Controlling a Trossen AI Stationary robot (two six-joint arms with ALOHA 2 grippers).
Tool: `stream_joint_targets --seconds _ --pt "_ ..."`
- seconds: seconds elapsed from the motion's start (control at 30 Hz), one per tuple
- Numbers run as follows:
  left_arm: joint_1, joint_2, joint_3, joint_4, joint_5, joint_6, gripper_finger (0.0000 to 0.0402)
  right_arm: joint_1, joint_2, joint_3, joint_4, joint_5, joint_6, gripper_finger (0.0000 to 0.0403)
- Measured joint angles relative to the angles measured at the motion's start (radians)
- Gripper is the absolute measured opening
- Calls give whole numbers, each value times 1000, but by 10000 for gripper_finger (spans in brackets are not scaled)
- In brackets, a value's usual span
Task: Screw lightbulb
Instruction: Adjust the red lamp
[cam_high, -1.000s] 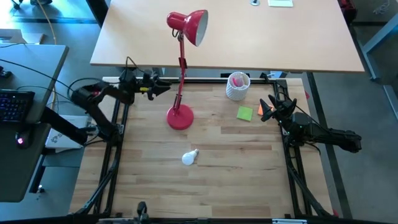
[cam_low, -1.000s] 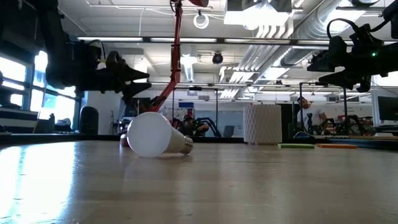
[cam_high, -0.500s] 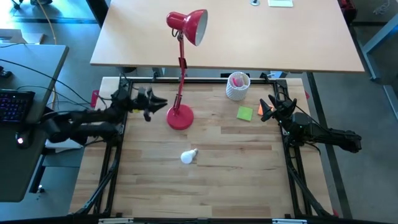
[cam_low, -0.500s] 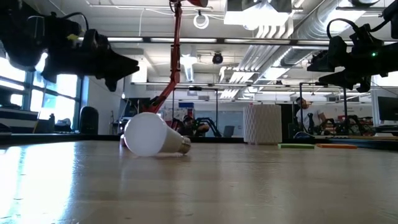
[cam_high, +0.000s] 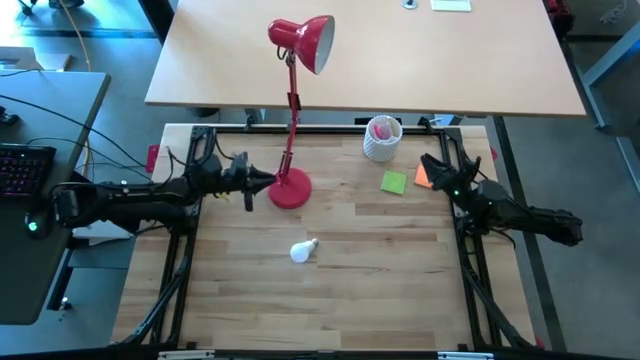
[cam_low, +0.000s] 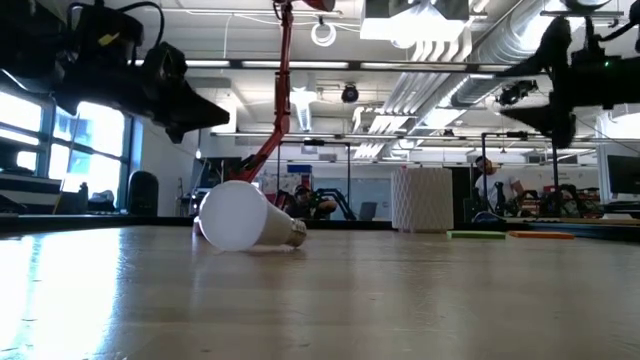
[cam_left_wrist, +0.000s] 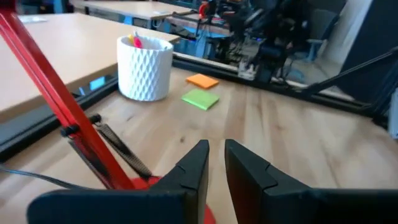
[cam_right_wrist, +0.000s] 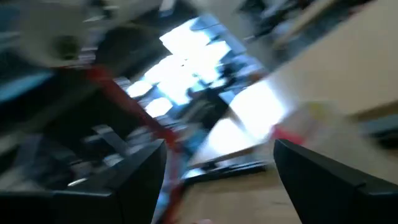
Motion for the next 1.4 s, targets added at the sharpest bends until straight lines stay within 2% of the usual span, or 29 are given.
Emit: stream_joint_targets --seconds 0.1,0.2,0.27,0.4,0.5,0.6,0.73,0.9,1.0,1.07,1.1,1.13,1.17,1.23,1.3,1.33,1.4 --pt "-5 0 4 0 -42 30 45 26 99 0 214 -127 -15 295" --pt "-5 0 4 -9 -64 21 45 74 280 8 428 -109 -71 295" --pt "-8 1 4 -11 -72 1 45 100 425 54 457 -58 -87 295" --pt "-45 1 4 -9 -128 -15 45 115 746 239 363 55 -76 295" --pt "-81 1 4 -5 -201 -38 45 93 968 416 197 124 -223 295" --pt "-113 1 4 -1 -270 -41 45 49 1133 609 40 191 -363 295" --pt "-143 1 3 -7 -320 -41 45 -47 1268 822 -108 240 -532 295" --pt "-170 2 3 -9 -352 -59 45 -142 1337 976 -121 262 -812 295" --pt "-186 3 3 -10 -384 -76 45 -164 1359 1025 -120 439 -918 295" --pt "-199 3 3 -5 -414 -92 45 -188 1365 1037 -121 456 -962 295" --pt "-206 3 3 0 -431 -94 45 -204 1365 1038 -121 396 -973 295" --pt "-212 3 3 7 -451 -94 45 -225 1365 1038 -120 283 -986 295" --pt "-218 3 3 9 -482 -94 45 -251 1365 1038 -120 130 -989 295" --pt "-222 3 3 6 -577 -115 45 -317 1378 1038 -91 -241 -985 295" --pt "-215 3 3 4 -671 -147 45 -385 1405 1038 -16 -507 -938 292" --pt "-210 3 3 5 -696 -154 45 -415 1421 1038 33 -586 -898 285" --pt "-197 3 3 8 -700 -161 46 -465 1460 1054 107 -671 -823 261"
